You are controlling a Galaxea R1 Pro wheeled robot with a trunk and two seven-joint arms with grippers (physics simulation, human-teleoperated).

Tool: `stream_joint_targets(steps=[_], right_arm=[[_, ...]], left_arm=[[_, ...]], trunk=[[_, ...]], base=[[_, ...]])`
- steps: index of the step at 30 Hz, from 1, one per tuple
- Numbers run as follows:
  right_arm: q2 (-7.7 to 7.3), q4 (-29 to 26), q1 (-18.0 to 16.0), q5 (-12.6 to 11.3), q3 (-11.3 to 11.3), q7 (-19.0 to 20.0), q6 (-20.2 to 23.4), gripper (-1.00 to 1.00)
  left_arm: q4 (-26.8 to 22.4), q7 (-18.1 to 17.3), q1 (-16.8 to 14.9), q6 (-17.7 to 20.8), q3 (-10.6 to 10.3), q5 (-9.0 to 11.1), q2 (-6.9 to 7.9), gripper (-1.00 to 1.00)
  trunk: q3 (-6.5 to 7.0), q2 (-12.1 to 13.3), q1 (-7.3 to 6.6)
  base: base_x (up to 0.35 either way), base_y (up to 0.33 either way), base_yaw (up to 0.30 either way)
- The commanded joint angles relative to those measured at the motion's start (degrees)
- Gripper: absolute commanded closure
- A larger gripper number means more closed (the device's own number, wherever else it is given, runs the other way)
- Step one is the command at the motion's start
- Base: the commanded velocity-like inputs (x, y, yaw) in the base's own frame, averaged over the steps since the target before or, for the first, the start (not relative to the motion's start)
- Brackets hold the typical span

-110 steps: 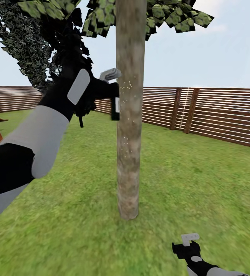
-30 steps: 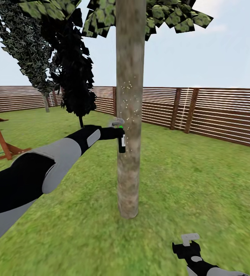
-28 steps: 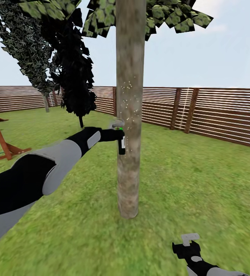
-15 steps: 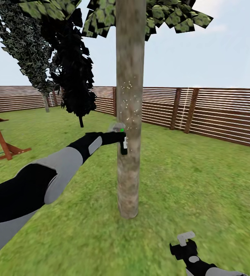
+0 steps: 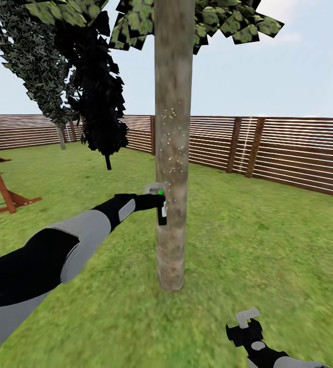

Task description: In the garden, pick up the pesticide atomizer on the floor and spray pesticide onto both trees until each tree trunk is fully covered.

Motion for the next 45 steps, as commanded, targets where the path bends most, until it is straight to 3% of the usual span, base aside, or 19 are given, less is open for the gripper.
stream_joint_targets(steps=[1,4,6,14,16,19,24,33,36,38,40,41,45], right_arm=[[0.0,0.0,0.0,0.0,-0.02,-0.02,0.0,-1.0],[-0.06,0.0,0.0,0.0,-0.03,0.0,0.0,-1.0],[-0.08,0.0,0.0,0.0,-0.03,-0.04,0.0,-1.0],[-0.16,0.0,0.0,0.08,-0.03,-0.01,0.0,-1.0],[-0.17,-0.01,-0.02,0.09,-0.03,-0.04,0.0,-1.0],[-0.17,0.0,-0.02,0.09,-0.05,-0.04,0.0,-1.0],[-0.18,0.0,0.0,0.09,-0.04,-0.03,0.0,-1.0],[-0.18,0.0,-0.04,0.08,-0.07,-0.03,0.0,-1.0],[-0.18,-0.01,0.0,0.09,-0.09,-0.01,0.0,-1.0],[-0.18,0.0,0.0,0.09,-0.07,-0.03,0.0,-1.0],[-0.18,0.0,-0.02,0.09,-0.09,-0.04,0.0,-1.0],[-0.18,0.0,-0.02,0.09,-0.06,-0.03,0.0,-1.0],[-0.18,0.0,-0.01,0.09,-0.04,-0.04,0.0,-1.0]], left_arm=[[-0.01,0.0,0.48,0.01,0.16,-0.3,0.0,1.0],[0.0,-0.01,2.39,0.01,0.13,-4.05,0.0,1.0],[0.0,-0.01,4.12,0.01,0.2,-5.22,0.0,1.0],[-0.09,-0.01,6.37,-0.08,0.35,-5.67,0.0,1.0],[-0.15,0.06,6.9,-0.08,0.35,-5.66,1.04,1.0],[-1.03,0.15,7.06,-0.03,0.47,-5.4,4.76,1.0],[-5.17,0.24,7.09,0.34,0.38,-5.31,8.41,1.0],[-13.44,0.59,7.09,0.88,0.35,-5.31,9.38,1.0],[-16.59,6.36,7.09,0.96,0.58,-5.16,9.38,1.0],[-19.05,7.52,7.09,3.47,0.66,-5.14,9.38,1.0],[-26.04,8.21,7.09,12.84,0.99,-5.14,9.38,1.0],[-29.07,8.77,7.09,15.07,1.83,-5.14,9.38,1.0],[-32.86,10.14,7.09,17.35,4.35,-5.15,9.31,1.0]], trunk=[[0.0,0.0,0.0],[0.0,0.0,0.0],[0.0,0.0,0.0],[0.0,0.0,0.0],[0.0,0.0,0.0],[0.0,0.0,0.0],[0.0,0.0,0.0],[0.0,0.0,0.0],[0.0,0.0,0.0],[0.0,0.0,0.0],[0.0,0.0,0.0],[0.0,0.0,0.0],[0.0,0.0,0.0]], base=[[0.0,0.0,0.0],[0.0,0.0,0.0],[0.0,0.0,0.0],[0.0,0.0,0.0],[0.0,0.0,0.0],[0.0,0.0,0.0],[0.0,0.0,0.0],[0.0,0.0,0.0],[0.0,0.0,0.0],[0.0,0.0,0.0],[0.0,0.0,0.0],[0.0,0.0,0.0],[0.0,0.0,0.0]])
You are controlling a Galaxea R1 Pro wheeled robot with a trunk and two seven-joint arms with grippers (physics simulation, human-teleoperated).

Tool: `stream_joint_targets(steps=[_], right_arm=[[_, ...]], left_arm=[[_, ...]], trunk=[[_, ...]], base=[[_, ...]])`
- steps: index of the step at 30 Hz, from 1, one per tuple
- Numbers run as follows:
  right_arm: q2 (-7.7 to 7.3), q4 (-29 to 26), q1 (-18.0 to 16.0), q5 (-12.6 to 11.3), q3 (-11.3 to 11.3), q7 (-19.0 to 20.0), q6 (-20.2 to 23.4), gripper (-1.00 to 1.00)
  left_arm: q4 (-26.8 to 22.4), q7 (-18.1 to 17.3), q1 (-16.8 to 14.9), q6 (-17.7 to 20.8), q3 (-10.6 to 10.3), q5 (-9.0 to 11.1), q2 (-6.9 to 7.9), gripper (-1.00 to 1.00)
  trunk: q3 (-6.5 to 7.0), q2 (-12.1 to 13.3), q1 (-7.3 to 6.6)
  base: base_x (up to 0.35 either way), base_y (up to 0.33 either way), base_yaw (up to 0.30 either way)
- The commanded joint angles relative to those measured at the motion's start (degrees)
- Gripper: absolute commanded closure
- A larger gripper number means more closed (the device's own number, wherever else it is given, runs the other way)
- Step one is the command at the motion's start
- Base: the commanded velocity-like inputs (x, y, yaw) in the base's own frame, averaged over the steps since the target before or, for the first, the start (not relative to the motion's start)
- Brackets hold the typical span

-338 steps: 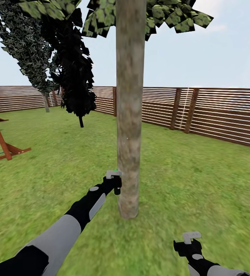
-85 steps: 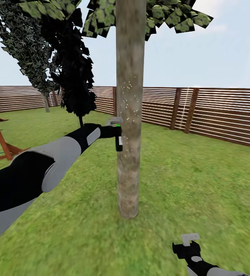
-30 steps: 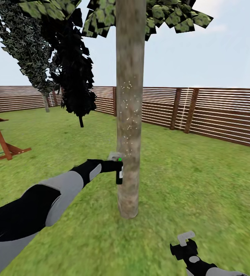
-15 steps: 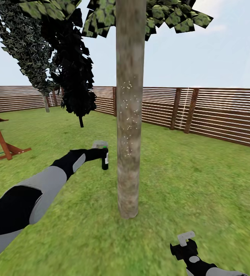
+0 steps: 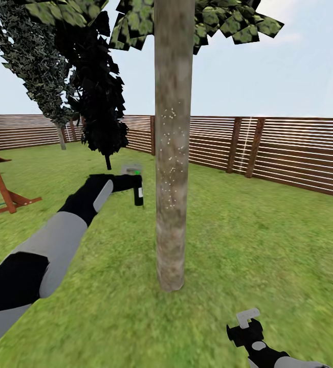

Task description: In the garden, pick up the pesticide atomizer on the floor and spray pesticide onto both trees until each tree trunk is fully covered.

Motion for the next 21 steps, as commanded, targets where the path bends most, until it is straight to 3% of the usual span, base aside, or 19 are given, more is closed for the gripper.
stream_joint_targets(steps=[1,4,6,12,13,14,16,21], right_arm=[[0.0,0.0,0.01,0.0,0.0,0.01,0.0,-1.0],[0.0,0.0,0.01,0.0,0.0,0.03,0.0,-1.0],[0.0,0.0,0.0,0.0,0.0,0.03,0.0,-1.0],[0.0,0.0,0.01,0.0,0.0,0.01,0.0,-1.0],[0.0,0.0,0.01,0.0,0.0,0.0,0.0,-1.0],[0.0,0.0,0.0,0.0,0.0,0.03,0.0,-1.0],[0.0,0.0,0.0,0.0,-0.01,0.03,0.0,-1.0],[0.0,0.0,0.0,0.0,-0.02,0.02,0.0,-1.0]], left_arm=[[-0.78,0.06,0.0,0.28,0.15,-0.04,-0.01,1.0],[-6.5,0.51,0.0,5.44,0.38,-0.08,-0.01,1.0],[-9.76,1.09,0.0,6.72,0.82,-0.05,-0.05,1.0],[-13.68,1.29,0.0,7.36,1.53,0.43,-0.35,1.0],[-14.66,1.29,0.0,7.36,1.54,1.57,-0.36,1.0],[-15.58,1.29,0.0,7.36,1.6,4.02,-0.35,1.0],[-16.46,1.29,0.0,7.36,1.69,5.01,-0.32,1.0],[-17.47,1.37,0.0,7.36,5.56,5.13,0.12,1.0]], trunk=[[0.0,0.0,0.0],[0.0,0.0,0.0],[0.0,0.0,0.0],[0.0,0.0,0.0],[0.0,0.0,0.0],[0.0,0.0,0.0],[0.0,0.0,0.0],[0.0,0.0,0.0]], base=[[0.0,0.0,0.0],[0.0,0.0,0.0],[0.0,0.0,0.0],[0.0,0.0,0.0],[0.0,0.0,0.0],[0.0,0.0,0.0],[0.0,0.0,0.0],[0.0,0.0,0.0]])
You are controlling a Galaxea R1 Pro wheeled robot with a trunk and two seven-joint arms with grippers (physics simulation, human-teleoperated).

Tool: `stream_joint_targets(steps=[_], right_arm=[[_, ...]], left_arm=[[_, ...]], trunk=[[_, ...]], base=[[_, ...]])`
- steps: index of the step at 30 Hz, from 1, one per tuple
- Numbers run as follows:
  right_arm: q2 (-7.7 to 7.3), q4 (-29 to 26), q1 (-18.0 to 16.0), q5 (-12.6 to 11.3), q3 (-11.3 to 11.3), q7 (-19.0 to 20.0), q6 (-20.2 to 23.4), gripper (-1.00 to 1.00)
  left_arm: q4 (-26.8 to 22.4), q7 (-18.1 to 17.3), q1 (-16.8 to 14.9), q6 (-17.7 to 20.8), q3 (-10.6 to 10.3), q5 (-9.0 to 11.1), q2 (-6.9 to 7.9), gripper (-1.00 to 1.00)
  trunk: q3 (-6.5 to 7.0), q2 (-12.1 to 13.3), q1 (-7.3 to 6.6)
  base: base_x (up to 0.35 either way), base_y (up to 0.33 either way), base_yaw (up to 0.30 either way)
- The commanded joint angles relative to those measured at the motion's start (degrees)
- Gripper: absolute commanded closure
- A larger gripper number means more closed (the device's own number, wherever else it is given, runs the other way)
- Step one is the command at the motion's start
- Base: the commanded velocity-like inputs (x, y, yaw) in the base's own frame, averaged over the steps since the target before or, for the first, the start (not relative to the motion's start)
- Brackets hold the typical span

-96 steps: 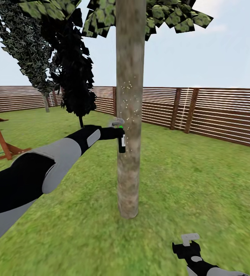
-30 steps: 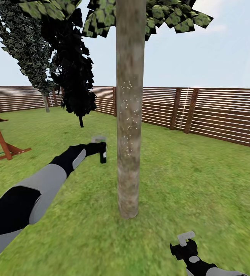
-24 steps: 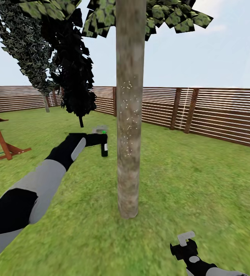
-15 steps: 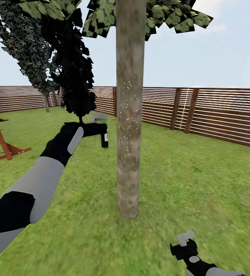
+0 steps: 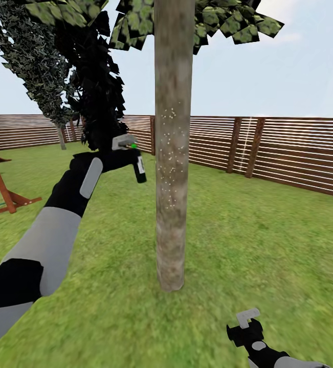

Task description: In the garden, pick up the pesticide atomizer on the floor and spray pesticide onto both trees until each tree trunk is fully covered.

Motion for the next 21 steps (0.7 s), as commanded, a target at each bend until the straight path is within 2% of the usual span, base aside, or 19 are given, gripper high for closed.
stream_joint_targets(steps=[1,4,7,11,14,17,21], right_arm=[[0.0,0.0,-0.01,0.0,-0.01,0.0,0.0,-1.0],[0.0,0.0,-0.01,0.0,-0.03,-0.02,0.0,-1.0],[-0.06,0.0,0.0,0.0,-0.06,-0.01,0.0,-1.0],[-0.07,0.0,-0.01,0.0,-0.06,-0.01,0.0,-1.0],[-0.08,0.0,-0.01,0.0,-0.06,-0.01,0.0,-1.0],[-0.07,0.0,-0.01,0.0,-0.04,-0.03,0.0,-1.0],[-0.08,0.0,-0.01,0.0,-0.06,-0.03,0.0,-1.0]], left_arm=[[-0.08,-0.01,0.0,0.01,0.15,0.08,0.01,1.0],[-2.51,0.88,0.0,0.01,0.44,0.0,0.04,1.0],[-4.58,5.18,0.0,0.08,0.48,-0.02,0.04,1.0],[-4.02,6.66,0.0,0.05,0.47,-0.07,0.1,1.0],[3.95,7.02,0.0,-0.25,-0.89,-1.02,0.23,1.0],[11.63,6.99,0.0,-1.43,-4.81,-5.39,0.44,1.0],[17.44,6.69,0.0,-5.01,-6.48,-6.86,0.42,1.0]], trunk=[[0.0,0.0,0.0],[0.0,0.0,0.0],[0.0,0.0,0.0],[0.0,0.0,0.0],[0.0,0.0,0.0],[0.0,0.0,0.0],[0.0,0.0,0.0]], base=[[0.0,0.0,0.0],[0.0,0.0,0.0],[0.0,0.0,0.0],[0.0,0.0,0.0],[0.0,0.0,0.0],[0.0,0.0,0.0],[0.0,0.0,0.0]])
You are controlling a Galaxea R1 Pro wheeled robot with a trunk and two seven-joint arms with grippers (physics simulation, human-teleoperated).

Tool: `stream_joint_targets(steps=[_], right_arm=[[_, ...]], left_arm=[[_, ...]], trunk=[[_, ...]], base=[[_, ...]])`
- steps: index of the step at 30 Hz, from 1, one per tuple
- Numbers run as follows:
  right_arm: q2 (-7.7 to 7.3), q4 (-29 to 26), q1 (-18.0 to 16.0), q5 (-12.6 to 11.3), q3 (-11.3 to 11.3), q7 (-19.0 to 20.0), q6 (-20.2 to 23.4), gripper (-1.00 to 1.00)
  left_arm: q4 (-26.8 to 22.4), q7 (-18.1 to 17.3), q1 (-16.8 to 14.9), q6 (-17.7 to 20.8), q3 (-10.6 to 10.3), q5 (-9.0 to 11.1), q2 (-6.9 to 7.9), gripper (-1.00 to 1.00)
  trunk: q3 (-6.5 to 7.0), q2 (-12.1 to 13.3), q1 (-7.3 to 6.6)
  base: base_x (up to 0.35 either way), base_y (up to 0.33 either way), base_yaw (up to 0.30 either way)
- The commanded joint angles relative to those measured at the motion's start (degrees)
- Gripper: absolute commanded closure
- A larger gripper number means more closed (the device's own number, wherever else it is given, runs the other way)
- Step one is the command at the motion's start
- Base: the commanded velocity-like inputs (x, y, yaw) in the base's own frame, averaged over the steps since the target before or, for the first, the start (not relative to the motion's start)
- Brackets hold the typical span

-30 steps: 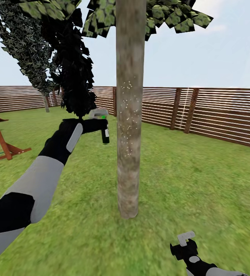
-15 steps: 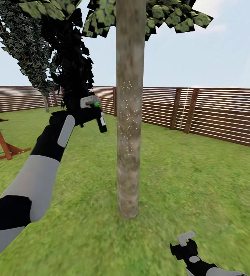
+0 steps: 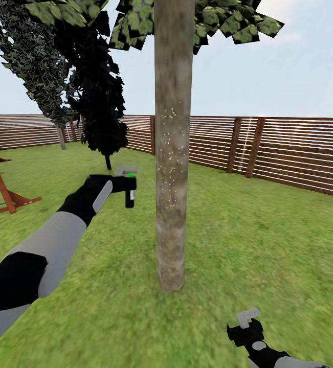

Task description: In the garden, pick up the pesticide atomizer on the floor and spray pesticide onto both trees until each tree trunk is fully covered.

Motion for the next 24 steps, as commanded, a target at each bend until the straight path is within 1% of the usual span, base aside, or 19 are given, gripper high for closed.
stream_joint_targets(steps=[1,3,4,6,7,8,9,11,13,15,17,19,22,24], right_arm=[[0.0,0.0,0.0,0.0,0.0,0.02,0.0,-1.0],[0.0,0.0,0.01,0.0,0.0,0.02,0.0,-1.0],[0.0,0.0,0.0,0.0,0.03,0.01,0.0,-1.0],[-0.01,0.0,-0.02,0.0,0.02,-0.01,0.0,-1.0],[-0.01,0.0,-0.01,0.0,0.04,0.02,0.0,-1.0],[0.01,0.0,-0.01,0.0,0.04,0.0,0.0,-1.0],[0.0,0.0,0.01,0.0,0.02,0.02,0.0,-1.0],[0.0,0.0,0.0,0.0,0.02,0.0,0.0,-1.0],[0.0,0.0,-0.02,0.0,0.0,-0.01,0.0,-1.0],[-0.01,0.0,-0.01,0.0,0.01,0.0,0.0,-1.0],[-0.01,0.0,0.0,0.0,0.02,0.0,0.0,-1.0],[-0.01,0.0,-0.01,0.0,0.02,0.0,0.0,-1.0],[-0.01,0.0,0.0,0.0,0.01,0.0,0.0,-1.0],[-0.01,0.0,0.02,0.0,0.0,0.0,0.0,-1.0]], left_arm=[[1.24,-0.44,-0.01,-0.88,-0.11,-0.03,-0.02,1.0],[2.17,-2.77,-0.01,-1.48,-0.2,-0.09,-0.02,1.0],[2.41,-5.51,-0.01,-1.62,-0.2,-0.11,-0.03,1.0],[2.59,-8.9,-0.01,-1.99,-0.17,-0.08,0.02,1.0],[3.47,-9.76,-0.01,-2.63,-0.16,-0.02,0.04,1.0],[4.88,-10.2,-0.01,-3.95,-0.15,0.02,0.05,1.0],[6.57,-10.42,-0.01,-6.7,-0.15,0.03,0.1,1.0],[8.96,-10.61,-0.01,-9.69,-0.15,0.04,0.11,1.0],[10.13,-10.65,-0.01,-10.85,-0.15,0.05,0.08,1.0],[11.03,-10.66,-0.01,-11.14,-0.17,0.05,0.08,1.0],[14.36,-10.66,-0.01,-11.96,-0.22,0.05,-0.12,1.0],[19.34,-10.66,-0.01,-17.77,-0.24,0.05,-0.28,1.0],[28.26,-10.67,-0.01,-26.59,-0.3,0.05,-0.76,1.0],[31.54,-10.66,-0.01,-28.96,-0.27,-0.01,-1.16,1.0]], trunk=[[0.01,-0.01,0.0],[0.01,-0.01,0.0],[0.01,-0.01,0.0],[0.01,-0.01,0.0],[0.01,-0.01,0.0],[0.01,-0.01,0.0],[0.01,-0.01,0.0],[0.01,-0.01,0.0],[0.01,-0.01,0.0],[0.01,-0.01,0.0],[0.01,-0.01,0.0],[0.01,-0.01,0.0],[0.01,-0.01,0.0],[0.01,-0.01,0.0]], base=[[0.0,0.0,0.0],[0.0,0.0,0.0],[0.0,0.0,0.0],[0.0,0.0,0.0],[0.0,0.0,0.0],[0.0,0.0,0.0],[0.0,0.0,0.0],[0.0,0.0,0.0],[-0.034,0.0,0.0],[-0.226,0.0,0.0],[-0.169,0.0,0.0],[-0.049,0.0,0.0],[-0.016,0.0,0.0],[-0.003,0.0,0.0]])
